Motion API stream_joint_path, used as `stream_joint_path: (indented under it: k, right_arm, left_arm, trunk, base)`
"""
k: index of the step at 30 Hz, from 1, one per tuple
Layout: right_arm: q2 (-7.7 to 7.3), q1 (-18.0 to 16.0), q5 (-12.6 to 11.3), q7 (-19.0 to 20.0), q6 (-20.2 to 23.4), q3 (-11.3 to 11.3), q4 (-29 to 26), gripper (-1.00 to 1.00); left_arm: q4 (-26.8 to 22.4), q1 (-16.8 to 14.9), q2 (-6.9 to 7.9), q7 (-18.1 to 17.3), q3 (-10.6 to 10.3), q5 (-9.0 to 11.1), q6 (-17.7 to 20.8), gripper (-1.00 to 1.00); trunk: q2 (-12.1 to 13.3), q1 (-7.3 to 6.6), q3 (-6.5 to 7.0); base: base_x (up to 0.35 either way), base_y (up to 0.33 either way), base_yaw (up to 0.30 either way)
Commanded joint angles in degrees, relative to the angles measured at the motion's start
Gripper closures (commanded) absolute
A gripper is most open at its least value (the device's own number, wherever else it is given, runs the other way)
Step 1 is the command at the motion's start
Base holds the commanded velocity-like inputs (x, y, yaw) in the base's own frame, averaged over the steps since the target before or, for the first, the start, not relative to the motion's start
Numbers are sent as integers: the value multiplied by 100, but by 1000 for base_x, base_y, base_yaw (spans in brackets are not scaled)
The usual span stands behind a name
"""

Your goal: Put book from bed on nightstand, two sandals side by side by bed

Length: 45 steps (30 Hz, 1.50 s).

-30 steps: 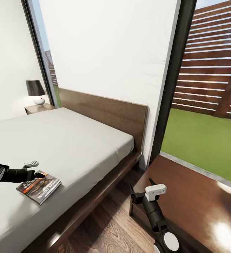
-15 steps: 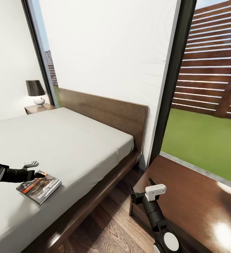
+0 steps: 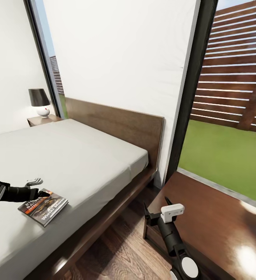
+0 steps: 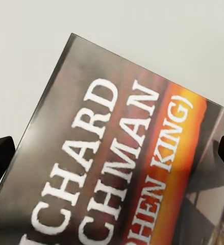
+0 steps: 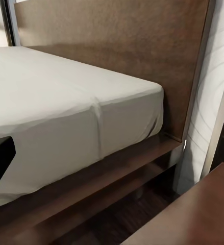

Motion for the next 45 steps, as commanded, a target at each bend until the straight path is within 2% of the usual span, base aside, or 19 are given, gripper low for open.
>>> stream_joint_path:
  k: [1,39,45]
  right_arm:
    - [-6,-5,-12,-43,-15,18,1,-100]
    - [-6,-5,-12,-41,-15,20,54,-100]
    - [0,-5,-12,-51,-15,133,54,-100]
  left_arm:
    - [71,4,-6,-49,15,-42,120,-100]
    - [62,4,-6,-49,15,-42,120,-100]
    - [55,4,-6,-49,15,-42,120,-100]
  trunk:
    - [-1,0,-7]
    - [-1,0,-7]
    - [-1,0,-7]
  base:
    - [0,0,0]
    - [0,-18,0]
    - [0,0,0]
